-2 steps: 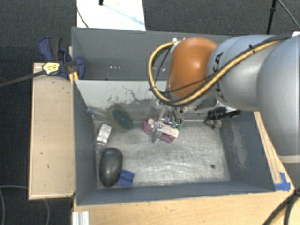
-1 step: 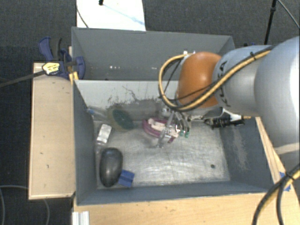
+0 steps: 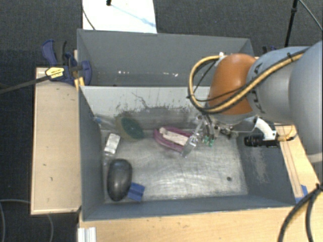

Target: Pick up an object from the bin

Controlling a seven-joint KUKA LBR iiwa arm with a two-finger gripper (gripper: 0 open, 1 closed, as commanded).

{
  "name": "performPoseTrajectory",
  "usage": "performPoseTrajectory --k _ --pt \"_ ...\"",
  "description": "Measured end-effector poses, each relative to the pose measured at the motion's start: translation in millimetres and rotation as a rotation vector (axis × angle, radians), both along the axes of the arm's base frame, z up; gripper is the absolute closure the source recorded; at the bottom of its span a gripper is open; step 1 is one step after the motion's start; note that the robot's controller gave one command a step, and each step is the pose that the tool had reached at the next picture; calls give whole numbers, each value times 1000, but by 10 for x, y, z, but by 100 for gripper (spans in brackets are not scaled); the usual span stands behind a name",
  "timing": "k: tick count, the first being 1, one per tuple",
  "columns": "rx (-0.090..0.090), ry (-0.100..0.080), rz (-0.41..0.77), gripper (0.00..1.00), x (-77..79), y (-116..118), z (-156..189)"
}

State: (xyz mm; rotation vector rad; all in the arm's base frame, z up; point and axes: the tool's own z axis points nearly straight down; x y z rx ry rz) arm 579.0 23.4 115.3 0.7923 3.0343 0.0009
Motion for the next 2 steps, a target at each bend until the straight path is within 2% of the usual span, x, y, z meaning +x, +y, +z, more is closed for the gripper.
performPoseTrajectory --k 1,2 --pt "0 4 196 0 79 220 -256" --pt "2 2 -256 0 80 395 -367"
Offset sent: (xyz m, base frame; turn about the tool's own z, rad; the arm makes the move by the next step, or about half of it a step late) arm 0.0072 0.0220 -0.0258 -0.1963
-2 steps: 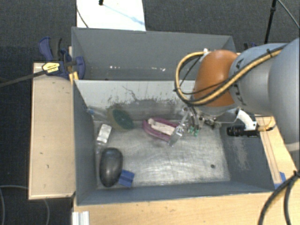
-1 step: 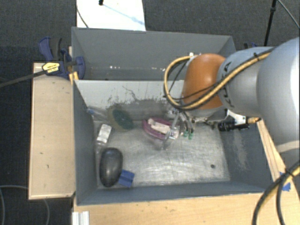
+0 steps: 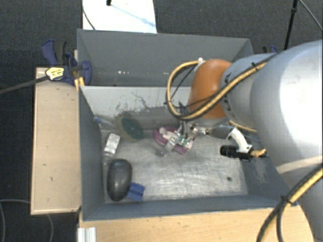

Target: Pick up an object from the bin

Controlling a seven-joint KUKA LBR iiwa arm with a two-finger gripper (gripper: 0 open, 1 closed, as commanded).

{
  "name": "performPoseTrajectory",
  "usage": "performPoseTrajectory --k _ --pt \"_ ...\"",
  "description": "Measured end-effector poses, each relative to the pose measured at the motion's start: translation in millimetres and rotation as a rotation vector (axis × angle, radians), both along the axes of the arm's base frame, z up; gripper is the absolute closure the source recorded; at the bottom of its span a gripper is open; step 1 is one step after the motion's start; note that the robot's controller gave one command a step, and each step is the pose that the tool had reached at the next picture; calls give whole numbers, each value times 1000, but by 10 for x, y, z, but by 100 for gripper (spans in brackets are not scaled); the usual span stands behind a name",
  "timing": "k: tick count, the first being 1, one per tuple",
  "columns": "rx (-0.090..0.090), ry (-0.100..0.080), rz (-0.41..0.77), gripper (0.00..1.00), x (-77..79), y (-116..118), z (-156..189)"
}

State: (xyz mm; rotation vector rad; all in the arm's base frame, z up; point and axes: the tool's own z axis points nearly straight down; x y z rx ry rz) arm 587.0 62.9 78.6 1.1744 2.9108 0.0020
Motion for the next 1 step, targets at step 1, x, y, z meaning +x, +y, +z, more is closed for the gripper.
performPoseTrajectory --k 1 --pt "-1 -1 3 100 4 -4 5"
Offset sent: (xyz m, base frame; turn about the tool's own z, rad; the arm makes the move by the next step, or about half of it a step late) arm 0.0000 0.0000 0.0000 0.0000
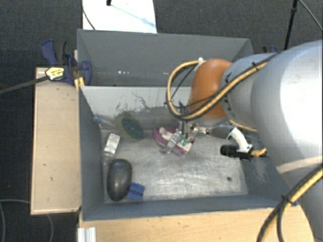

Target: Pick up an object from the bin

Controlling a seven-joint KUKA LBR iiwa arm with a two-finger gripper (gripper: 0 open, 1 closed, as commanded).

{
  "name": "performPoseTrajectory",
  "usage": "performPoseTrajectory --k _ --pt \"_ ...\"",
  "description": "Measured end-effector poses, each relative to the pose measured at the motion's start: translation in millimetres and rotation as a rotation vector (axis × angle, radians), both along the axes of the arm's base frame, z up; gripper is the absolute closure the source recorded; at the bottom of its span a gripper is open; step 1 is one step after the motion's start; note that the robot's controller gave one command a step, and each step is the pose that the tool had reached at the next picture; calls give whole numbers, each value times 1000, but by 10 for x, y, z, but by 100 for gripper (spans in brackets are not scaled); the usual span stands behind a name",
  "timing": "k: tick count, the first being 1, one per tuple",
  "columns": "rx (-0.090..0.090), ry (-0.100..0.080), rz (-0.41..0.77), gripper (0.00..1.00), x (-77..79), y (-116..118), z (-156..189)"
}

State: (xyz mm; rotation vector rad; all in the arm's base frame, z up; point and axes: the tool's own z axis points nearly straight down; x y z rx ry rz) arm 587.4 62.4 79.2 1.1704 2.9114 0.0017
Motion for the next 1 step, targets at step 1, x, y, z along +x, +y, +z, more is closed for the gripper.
performPoseTrajectory --k 1 --pt "-3 -3 398 100 -167 -516 1566"
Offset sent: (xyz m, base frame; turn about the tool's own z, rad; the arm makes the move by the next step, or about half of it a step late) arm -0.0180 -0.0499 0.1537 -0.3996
